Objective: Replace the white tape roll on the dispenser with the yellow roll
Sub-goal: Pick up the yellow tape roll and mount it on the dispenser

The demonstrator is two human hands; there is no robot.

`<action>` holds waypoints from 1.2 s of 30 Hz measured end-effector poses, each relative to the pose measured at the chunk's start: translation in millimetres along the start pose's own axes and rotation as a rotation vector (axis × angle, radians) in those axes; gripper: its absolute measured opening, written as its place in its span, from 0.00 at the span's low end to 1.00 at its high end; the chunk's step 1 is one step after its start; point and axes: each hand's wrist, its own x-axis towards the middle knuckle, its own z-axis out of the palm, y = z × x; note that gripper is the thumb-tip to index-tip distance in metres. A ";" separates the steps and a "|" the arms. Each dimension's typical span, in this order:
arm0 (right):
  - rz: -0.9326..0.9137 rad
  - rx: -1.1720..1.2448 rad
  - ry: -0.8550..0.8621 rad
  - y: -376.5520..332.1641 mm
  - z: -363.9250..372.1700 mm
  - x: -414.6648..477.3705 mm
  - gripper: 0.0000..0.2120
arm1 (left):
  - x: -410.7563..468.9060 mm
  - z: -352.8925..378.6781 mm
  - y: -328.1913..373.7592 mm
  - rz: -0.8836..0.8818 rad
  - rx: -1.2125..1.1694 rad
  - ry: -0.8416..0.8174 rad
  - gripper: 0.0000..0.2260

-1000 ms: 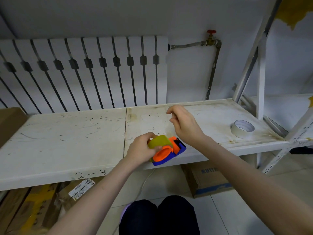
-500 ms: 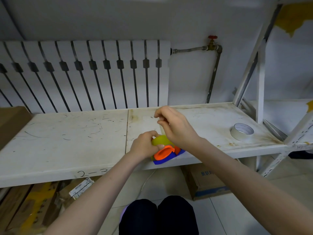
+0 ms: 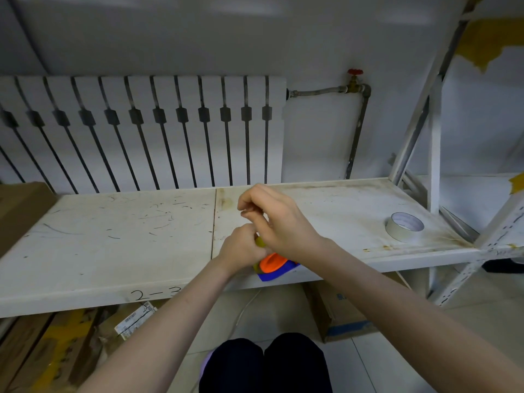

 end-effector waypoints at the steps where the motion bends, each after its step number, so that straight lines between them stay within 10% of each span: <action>1: 0.010 0.007 -0.009 -0.9 0.6 1.7 0.06 | -0.6 -2.0 -0.6 0.000 -0.012 -0.018 0.24; 10: 0.408 0.145 0.208 28.4 -27.3 3.0 0.12 | 0.3 -12.9 -16.3 -0.031 -0.127 -0.198 0.22; 20: 0.427 0.119 0.224 40.5 -33.8 4.1 0.13 | 3.6 -4.8 -6.5 -0.117 0.031 -0.098 0.24; 36: 1.185 0.401 0.486 137.2 -2.7 -78.1 0.12 | 21.8 -45.1 -36.0 -0.119 0.268 -0.249 0.26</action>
